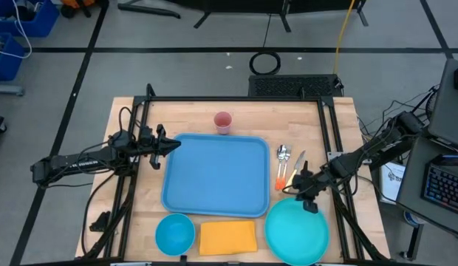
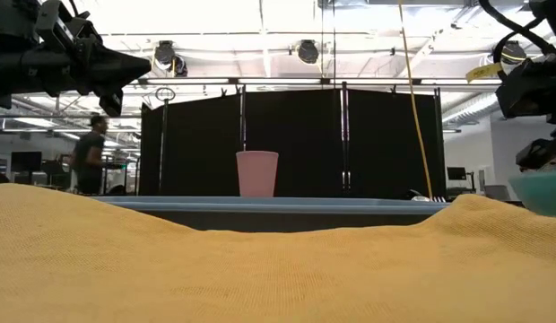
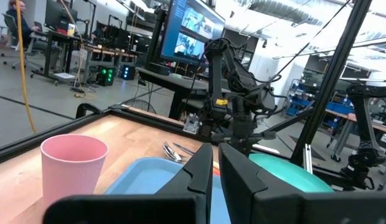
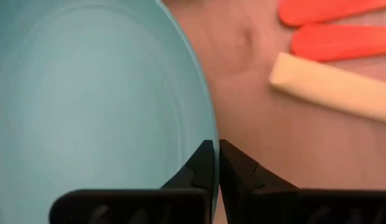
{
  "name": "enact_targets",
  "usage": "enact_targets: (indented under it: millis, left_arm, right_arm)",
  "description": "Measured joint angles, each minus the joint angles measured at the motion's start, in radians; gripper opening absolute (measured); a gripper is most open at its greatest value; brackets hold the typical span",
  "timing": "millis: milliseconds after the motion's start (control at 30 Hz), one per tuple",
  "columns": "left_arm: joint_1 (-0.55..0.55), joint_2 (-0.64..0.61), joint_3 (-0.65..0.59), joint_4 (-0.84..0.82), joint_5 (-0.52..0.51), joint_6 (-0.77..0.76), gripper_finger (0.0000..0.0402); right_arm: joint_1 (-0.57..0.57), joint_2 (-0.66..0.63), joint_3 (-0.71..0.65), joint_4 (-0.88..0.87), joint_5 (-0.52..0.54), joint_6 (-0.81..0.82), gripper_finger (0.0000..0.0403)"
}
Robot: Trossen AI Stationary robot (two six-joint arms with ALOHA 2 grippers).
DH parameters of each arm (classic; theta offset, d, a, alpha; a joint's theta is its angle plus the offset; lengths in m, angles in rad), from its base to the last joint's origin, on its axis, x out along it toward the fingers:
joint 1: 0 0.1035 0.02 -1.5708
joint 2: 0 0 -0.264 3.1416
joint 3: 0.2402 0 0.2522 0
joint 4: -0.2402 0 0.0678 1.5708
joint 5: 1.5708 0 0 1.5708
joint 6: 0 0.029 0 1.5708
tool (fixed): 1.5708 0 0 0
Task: Set up tray
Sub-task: Put the green plate on the blue serving tray
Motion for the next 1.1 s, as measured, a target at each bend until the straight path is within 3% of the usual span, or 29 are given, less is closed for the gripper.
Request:
enact_targets:
  millis: [233,767,1100]
  left_arm:
    - [0.0,0.0,0.0,0.0,0.0,0.0,0.0031]
    - [0.0,0.0,0.0,0.0,0.0,-0.002,0.0031]
    - [0.0,0.0,0.0,0.0,0.0,-0.002,0.0031]
  right_arm:
    - [-0.007,-0.002,0.0,0.086,-0.023,0.022,0.0002]
    - [-0.068,-0.002,0.0,0.22,0.034,-0.043,0.0001]
    - [-0.155,-0.002,0.071,0.261,0.084,-0.186,0.0]
